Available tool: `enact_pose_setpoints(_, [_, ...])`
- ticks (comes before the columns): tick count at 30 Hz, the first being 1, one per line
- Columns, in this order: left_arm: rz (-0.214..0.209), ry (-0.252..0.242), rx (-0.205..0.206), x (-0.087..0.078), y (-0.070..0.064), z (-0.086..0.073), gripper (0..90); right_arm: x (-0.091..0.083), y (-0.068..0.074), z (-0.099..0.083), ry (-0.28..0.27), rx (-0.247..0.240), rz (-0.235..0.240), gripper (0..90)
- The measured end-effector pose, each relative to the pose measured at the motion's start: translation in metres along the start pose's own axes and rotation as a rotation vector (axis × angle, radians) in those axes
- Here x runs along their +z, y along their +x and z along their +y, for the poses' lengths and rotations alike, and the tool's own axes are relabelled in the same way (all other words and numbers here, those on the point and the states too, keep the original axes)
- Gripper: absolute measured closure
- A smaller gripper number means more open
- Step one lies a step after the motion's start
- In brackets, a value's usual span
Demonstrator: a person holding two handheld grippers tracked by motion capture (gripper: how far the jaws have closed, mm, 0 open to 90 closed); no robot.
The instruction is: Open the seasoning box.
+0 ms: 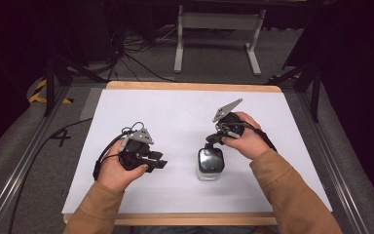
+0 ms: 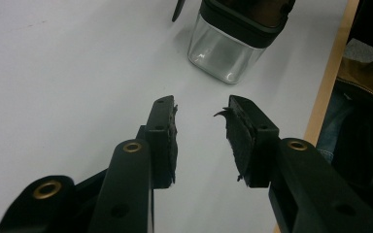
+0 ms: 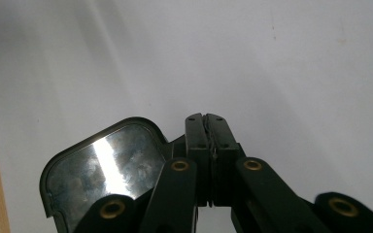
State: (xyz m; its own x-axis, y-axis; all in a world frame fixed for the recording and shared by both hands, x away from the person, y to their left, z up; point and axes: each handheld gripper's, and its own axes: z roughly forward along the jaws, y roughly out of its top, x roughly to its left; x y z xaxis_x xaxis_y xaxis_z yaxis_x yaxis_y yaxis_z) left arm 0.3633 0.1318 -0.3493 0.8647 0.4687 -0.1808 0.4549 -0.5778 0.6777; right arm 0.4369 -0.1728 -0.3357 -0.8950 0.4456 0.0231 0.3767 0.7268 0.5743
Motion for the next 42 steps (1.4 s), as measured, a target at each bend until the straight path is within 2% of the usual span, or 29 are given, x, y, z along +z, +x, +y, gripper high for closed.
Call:
enact_pose_setpoints(19, [-0.005,0.002,0.007,0.002,-0.001,0.001,63.6,0.001,0.000,0.001,0.007,0.001,-0.004,90.0])
enact_pose_setpoints(30, [-0.022,0.016,0.024,0.008,-0.006,0.004,64.0,0.001,-0.001,0.001,0.004,0.009,-0.001,90.0])
enact_pose_setpoints(33, [-0.032,0.007,0.032,0.011,-0.008,0.004,64.7,0.002,-0.001,0.001,0.002,0.005,-0.003,90.0])
enact_pose_setpoints(37, [-0.052,-0.002,0.053,0.020,-0.014,0.008,68.9,0.002,-0.001,0.001,0.002,0.006,-0.004,90.0])
enact_pose_setpoints(39, [-0.070,-0.003,0.064,0.026,-0.019,0.010,76.2,0.002,-0.001,0.001,0.000,0.005,-0.005,90.0])
enact_pose_setpoints(42, [-0.064,-0.002,0.088,0.035,-0.027,0.013,85.2,0.003,-0.002,0.000,-0.004,0.011,-0.002,90.0])
